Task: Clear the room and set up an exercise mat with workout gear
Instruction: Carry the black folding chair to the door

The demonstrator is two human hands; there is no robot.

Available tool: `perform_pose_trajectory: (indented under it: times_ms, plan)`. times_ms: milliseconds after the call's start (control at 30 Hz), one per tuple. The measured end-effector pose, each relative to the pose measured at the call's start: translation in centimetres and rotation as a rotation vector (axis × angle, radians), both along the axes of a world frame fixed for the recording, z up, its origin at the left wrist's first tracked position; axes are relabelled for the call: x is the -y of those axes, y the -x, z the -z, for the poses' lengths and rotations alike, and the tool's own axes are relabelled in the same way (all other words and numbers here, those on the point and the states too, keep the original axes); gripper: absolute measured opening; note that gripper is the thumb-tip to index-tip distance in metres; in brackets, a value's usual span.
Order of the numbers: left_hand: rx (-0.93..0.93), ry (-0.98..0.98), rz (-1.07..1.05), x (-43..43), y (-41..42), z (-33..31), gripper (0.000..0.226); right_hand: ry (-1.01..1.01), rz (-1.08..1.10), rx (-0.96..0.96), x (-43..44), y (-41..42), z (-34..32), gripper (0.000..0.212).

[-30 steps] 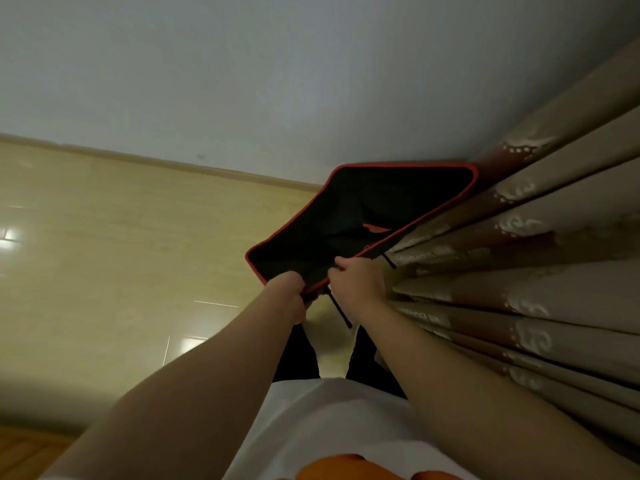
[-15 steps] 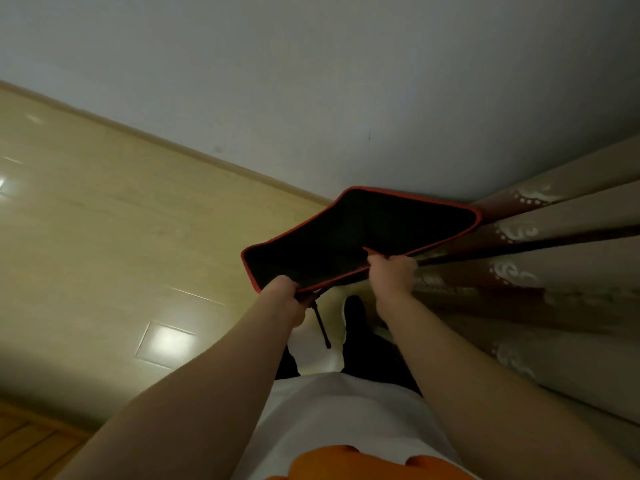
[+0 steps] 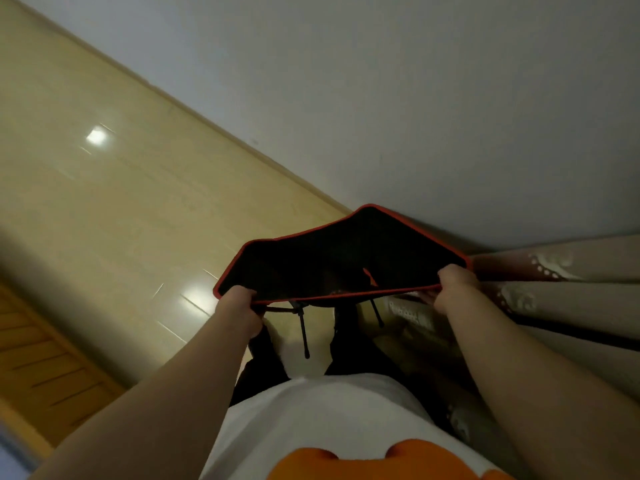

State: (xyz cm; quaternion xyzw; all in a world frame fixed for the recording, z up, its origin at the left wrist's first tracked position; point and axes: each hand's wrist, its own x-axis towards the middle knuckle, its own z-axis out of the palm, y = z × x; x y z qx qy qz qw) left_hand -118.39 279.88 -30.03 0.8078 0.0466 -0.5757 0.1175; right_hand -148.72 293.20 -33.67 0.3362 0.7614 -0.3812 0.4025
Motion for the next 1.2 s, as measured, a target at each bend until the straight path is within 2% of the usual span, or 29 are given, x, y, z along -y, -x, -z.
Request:
perform_pose_trajectory:
  times_ms: [67,133,233,300,467,733,833,1033,1200]
  plan:
    - [-0.047,0.026,0.002,-0.6,-0.3,0.1,0.015,0.001,-0.058,0.064,-0.6,0.3,0.2,0.014]
    - [-0.078,0.049,0.009,-1.0,-0.8,0.1,0.027,0.02,-0.119,0.074,-0.9,0.4,0.4,0.017]
    - [-0.077,0.114,0.001,-1.3,-2.0,-0.3,0.037,0.086,-0.197,0.03,-0.4,-0.3,0.9,0.045]
    - [-0.074,0.155,-0.045,-1.6,-3.2,-0.7,0.042,0.125,-0.291,-0.01,0.7,-0.9,0.7,0.051]
    - [-0.085,0.334,-0.189,-2.3,-7.7,-3.5,0.045,0.227,-0.472,-0.137,5.0,-4.4,-1.6,0.048]
    - [-0.101,0.559,-0.431,-4.5,-17.2,-9.4,0.041,0.502,-0.785,-0.207,11.6,-13.2,-9.4,0.036]
    - [-0.109,0.649,-0.516,-5.5,-20.4,-11.7,0.038,0.592,-0.847,-0.249,13.4,-16.9,-12.5,0.032]
    - [-0.187,0.893,-0.705,-7.1,-26.6,-16.9,0.027,0.805,-0.894,-0.203,15.9,-24.5,-18.9,0.025]
    - [-0.196,1.084,-0.814,-7.2,-31.7,-20.7,0.028,0.966,-0.833,-0.171,17.2,-30.8,-22.8,0.036]
